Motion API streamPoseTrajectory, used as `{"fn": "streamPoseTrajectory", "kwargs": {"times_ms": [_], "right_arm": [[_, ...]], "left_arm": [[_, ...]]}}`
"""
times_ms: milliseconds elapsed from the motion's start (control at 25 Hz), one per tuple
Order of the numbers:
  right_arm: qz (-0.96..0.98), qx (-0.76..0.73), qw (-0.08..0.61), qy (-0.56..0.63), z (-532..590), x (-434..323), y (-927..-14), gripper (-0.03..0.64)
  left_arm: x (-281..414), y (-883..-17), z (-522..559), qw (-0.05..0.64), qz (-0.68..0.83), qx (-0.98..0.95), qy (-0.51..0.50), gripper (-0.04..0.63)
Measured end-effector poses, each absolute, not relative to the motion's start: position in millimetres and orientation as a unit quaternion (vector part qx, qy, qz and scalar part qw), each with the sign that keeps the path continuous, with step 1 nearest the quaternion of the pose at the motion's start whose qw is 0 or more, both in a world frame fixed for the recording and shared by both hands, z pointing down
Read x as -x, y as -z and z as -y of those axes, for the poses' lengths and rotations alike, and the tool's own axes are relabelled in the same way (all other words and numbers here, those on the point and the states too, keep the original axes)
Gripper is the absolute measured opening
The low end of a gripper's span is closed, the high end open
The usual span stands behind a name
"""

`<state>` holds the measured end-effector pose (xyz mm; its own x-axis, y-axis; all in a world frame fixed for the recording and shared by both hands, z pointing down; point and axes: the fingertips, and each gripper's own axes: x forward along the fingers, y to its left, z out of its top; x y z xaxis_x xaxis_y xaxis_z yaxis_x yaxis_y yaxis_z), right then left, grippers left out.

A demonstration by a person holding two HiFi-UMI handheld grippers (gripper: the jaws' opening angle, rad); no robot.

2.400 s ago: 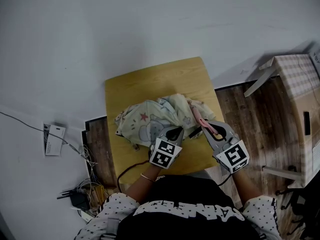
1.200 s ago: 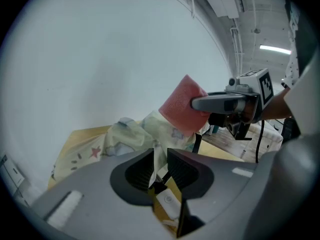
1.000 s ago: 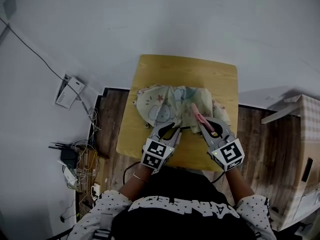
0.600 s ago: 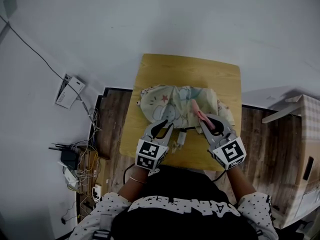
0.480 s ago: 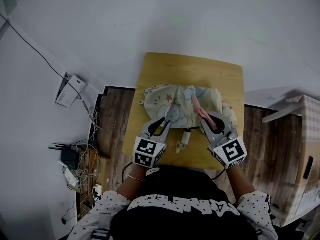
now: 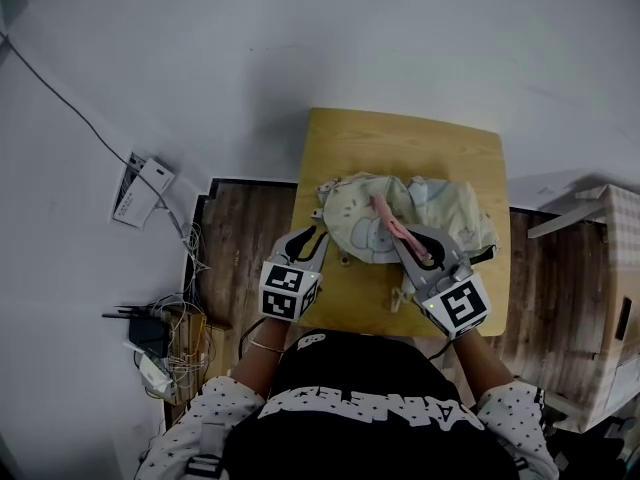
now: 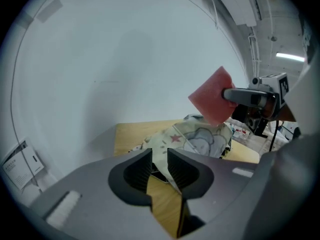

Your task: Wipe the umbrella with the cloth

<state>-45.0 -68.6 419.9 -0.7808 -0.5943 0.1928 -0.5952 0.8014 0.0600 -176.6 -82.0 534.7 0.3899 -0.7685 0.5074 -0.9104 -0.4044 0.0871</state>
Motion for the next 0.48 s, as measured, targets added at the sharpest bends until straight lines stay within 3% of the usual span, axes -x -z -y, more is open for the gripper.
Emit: {"fn": "streamPoseTrajectory", "kwargs": {"times_ms": [480], "right_arm": [[0.914,-0.385,0.128,-0.027,81,69,-440,0.034]], "left_arm": [[191,-583,131,0.232,0.419,-0.845,-0.239,0.196]]}}
